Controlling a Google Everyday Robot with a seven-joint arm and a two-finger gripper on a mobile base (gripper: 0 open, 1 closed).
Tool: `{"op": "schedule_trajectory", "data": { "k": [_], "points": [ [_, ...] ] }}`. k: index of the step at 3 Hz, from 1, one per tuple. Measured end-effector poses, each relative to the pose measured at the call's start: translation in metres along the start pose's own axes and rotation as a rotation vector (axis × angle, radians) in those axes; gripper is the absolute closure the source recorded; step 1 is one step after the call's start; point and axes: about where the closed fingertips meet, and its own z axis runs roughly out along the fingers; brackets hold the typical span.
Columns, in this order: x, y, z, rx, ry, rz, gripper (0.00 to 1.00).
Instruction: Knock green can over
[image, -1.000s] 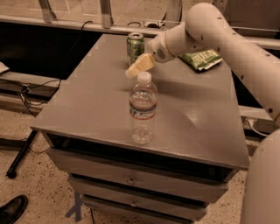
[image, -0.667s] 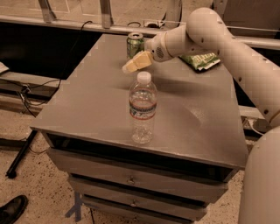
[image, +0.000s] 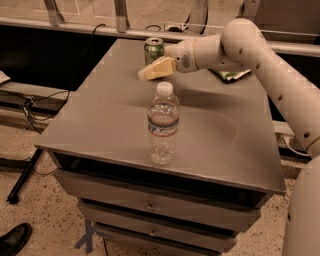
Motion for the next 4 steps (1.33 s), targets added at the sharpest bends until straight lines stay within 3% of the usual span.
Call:
{"op": "schedule_trajectory", "data": {
  "k": [1,2,3,4],
  "points": [
    [-0.013,0.027,-0.005,-0.103,-0.082,0.014,0.00],
    [-0.032,0.057,-0.008,-0.198,-0.142,-0.012,0.00],
    [-0.040,0.070,-0.011,-0.238,-0.168,-0.025,0.00],
    [-0.044,0.074,-0.018,-0.245,-0.173,-0.050,0.00]
  ]
}}
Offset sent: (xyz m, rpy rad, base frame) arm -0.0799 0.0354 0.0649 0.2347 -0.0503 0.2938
